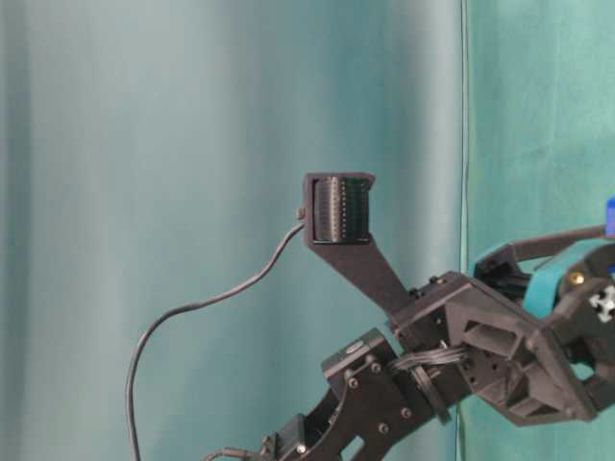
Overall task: Handover the blue block to the right arm after grasping it with the left arm, then place it in the designated position.
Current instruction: 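Lift the blue cube with the left gripper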
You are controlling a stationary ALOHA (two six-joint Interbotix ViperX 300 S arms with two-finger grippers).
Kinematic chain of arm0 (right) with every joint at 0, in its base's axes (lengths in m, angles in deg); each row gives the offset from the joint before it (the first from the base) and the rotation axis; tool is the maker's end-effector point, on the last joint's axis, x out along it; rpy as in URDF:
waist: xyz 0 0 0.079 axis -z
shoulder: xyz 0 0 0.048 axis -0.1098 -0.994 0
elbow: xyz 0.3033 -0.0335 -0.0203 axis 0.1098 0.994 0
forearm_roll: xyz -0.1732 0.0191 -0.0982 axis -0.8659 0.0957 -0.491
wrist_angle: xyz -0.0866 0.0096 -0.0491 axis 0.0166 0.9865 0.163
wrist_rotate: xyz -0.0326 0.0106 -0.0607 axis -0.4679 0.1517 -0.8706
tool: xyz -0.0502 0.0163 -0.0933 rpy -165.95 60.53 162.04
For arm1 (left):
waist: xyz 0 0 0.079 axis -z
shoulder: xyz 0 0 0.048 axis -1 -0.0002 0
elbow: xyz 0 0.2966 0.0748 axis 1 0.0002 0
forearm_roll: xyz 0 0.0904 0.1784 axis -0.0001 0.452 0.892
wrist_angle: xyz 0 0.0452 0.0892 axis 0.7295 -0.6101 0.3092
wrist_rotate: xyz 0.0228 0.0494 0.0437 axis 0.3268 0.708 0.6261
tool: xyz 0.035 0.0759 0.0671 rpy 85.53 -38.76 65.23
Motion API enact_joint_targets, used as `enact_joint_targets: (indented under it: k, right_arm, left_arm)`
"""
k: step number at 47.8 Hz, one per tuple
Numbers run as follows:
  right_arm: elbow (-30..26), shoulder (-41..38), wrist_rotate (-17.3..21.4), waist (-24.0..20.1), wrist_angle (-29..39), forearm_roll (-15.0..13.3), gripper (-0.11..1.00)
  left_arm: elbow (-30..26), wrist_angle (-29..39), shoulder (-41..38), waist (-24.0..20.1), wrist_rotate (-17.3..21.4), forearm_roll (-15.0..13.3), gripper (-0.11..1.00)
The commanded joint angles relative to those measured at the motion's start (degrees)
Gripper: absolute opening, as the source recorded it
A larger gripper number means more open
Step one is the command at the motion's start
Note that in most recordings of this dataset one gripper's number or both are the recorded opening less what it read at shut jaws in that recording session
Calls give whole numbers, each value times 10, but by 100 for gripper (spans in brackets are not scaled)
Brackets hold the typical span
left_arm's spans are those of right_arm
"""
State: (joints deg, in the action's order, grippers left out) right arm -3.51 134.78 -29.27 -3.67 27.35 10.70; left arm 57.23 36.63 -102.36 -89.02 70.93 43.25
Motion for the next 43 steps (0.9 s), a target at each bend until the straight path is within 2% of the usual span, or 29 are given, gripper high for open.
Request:
enact_joint_targets:
  k: [1,5,26,43]
  right_arm:
    - [-10,-4,-1,2,-2,-1,95]
    - [-11,-4,-1,2,-2,-1,95]
    - [-11,-4,-1,2,-1,-1,95]
    - [-11,-4,-1,2,-2,-1,95]
  left_arm:
    - [-5,-4,11,5,3,0,68]
    - [-4,-4,11,5,3,1,46]
    - [-5,9,32,5,0,0,46]
    - [-25,100,156,5,0,1,46]
